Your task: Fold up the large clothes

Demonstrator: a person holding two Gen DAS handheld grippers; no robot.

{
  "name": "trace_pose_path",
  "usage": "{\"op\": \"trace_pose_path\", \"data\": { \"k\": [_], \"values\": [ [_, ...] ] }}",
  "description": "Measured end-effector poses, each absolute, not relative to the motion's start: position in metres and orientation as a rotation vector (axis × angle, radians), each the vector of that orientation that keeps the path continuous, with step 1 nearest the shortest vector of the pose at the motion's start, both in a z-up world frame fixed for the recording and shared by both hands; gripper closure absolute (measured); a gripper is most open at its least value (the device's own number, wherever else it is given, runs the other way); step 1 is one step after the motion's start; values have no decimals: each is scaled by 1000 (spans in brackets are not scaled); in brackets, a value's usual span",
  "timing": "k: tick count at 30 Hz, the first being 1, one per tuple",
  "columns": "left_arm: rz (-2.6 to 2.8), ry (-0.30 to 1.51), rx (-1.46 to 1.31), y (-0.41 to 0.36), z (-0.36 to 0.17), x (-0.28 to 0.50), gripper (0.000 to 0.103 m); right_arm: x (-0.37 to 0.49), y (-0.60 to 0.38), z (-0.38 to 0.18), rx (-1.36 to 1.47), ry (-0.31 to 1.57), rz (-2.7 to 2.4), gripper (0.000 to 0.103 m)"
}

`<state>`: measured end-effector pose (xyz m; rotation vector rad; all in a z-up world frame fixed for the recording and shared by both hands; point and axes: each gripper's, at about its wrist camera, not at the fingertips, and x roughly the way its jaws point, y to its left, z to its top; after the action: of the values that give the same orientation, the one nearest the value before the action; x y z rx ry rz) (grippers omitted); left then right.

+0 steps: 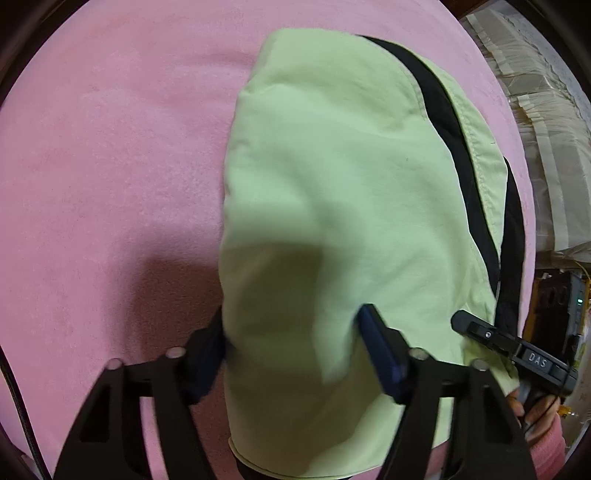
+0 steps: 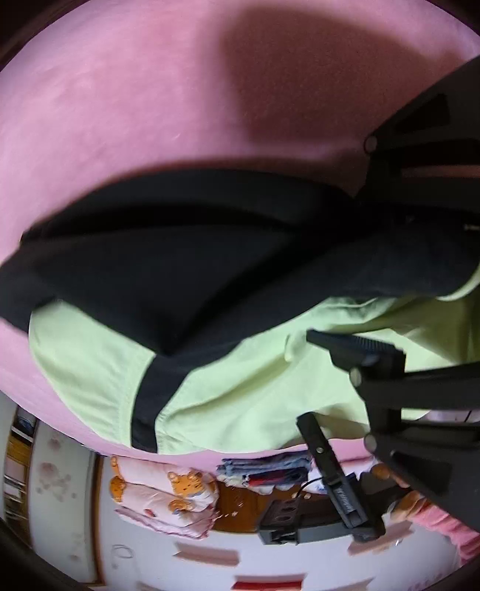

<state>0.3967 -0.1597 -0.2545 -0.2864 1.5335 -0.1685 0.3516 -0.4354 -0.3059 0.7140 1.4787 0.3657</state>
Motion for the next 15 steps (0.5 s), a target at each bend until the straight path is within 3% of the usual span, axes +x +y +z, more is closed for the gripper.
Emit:
{"op": "trace_pose_path", "data": {
  "k": [3,5,15],
  "values": [
    [-170,1503,-269,-164,-244,390,61,342,-437,-295,755,1451,362,88],
    [-176,1487,-261,-164,-237,386,70,338,-436,-285,787,1432,367,90],
    [-242,1359,-331,-103,-157,365,83,313,-338,-176,519,1344,406,93]
  ]
}}
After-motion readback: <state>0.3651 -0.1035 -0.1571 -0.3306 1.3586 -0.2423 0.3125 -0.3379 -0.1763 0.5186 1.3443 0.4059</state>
